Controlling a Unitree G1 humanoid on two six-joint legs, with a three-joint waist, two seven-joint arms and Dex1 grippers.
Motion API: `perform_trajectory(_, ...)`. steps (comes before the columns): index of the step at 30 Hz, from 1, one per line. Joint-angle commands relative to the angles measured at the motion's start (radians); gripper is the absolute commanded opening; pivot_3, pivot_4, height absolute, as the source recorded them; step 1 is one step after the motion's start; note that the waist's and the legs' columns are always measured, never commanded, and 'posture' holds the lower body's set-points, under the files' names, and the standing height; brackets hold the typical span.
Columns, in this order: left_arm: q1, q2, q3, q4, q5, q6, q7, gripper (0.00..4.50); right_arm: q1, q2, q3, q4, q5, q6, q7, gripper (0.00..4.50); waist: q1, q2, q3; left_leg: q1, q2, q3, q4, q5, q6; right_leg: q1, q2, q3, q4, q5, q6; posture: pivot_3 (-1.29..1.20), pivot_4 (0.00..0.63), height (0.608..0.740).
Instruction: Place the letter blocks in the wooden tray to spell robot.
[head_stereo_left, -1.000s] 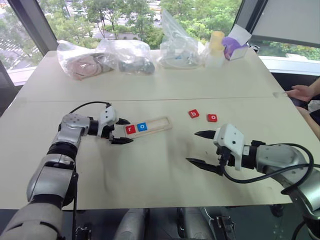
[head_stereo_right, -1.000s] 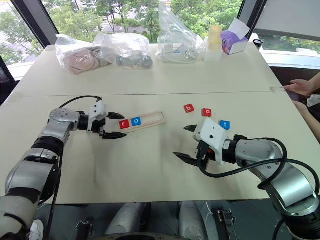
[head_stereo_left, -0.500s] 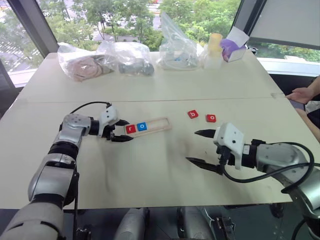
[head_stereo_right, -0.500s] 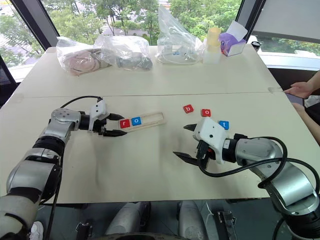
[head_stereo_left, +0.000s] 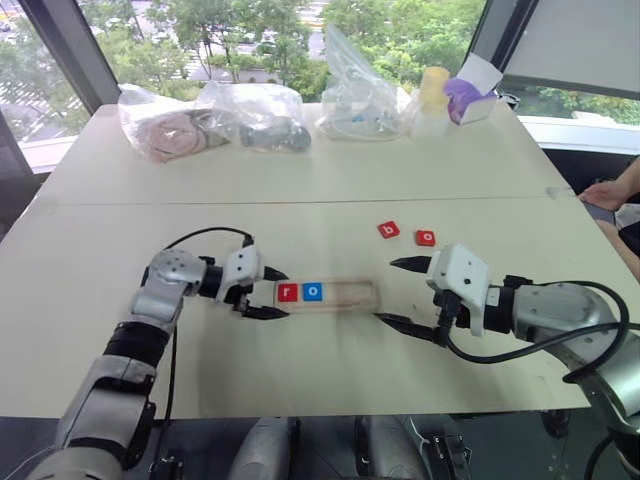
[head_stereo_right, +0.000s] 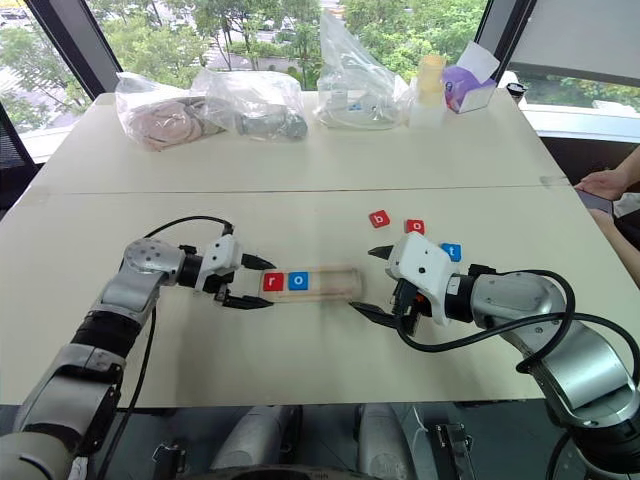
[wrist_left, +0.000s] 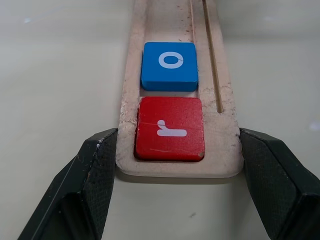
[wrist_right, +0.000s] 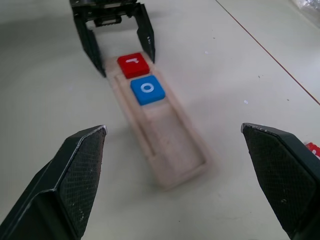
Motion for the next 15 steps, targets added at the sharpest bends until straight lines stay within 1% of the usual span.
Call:
perform_trajectory(1,0.081,-0.007,-0.082,-0.120,0.019,0.078,0.023,3.11,-0.007,-0.011,-0.006,-0.026,-0.006,-0.004,-0.001,4.50,0.001,0.000,0.000,0.000,0.000,0.000,0.000,0.000,0.000,0.000,0.000,0.000,0.000,0.000,0.000,0.00,0.150,0.740)
perform_trajectory(7,0.161,0.012,-0.111,-0.264,0.040,0.140,0.092,3.11,-0.003,-0.008,-0.003,-0.035,0.001,0.002,-0.005,4.50,0.001,0.001,0.000,0.000,0.000,0.000,0.000,0.000,0.000,0.000,-0.001,0.000,-0.001,0.000,0.000,0.00,0.150,0.740)
perform_trajectory(15,0.210,0.040,-0.133,-0.349,0.033,0.178,0.132,3.11,-0.004,-0.009,0.003,-0.036,0.001,0.002,-0.004,4.50,0.001,0.001,-0.001,0.000,0.000,0.000,-0.001,0.000,0.000,0.000,-0.003,0.000,-0.001,-0.001,-0.001,0.00,0.150,0.740)
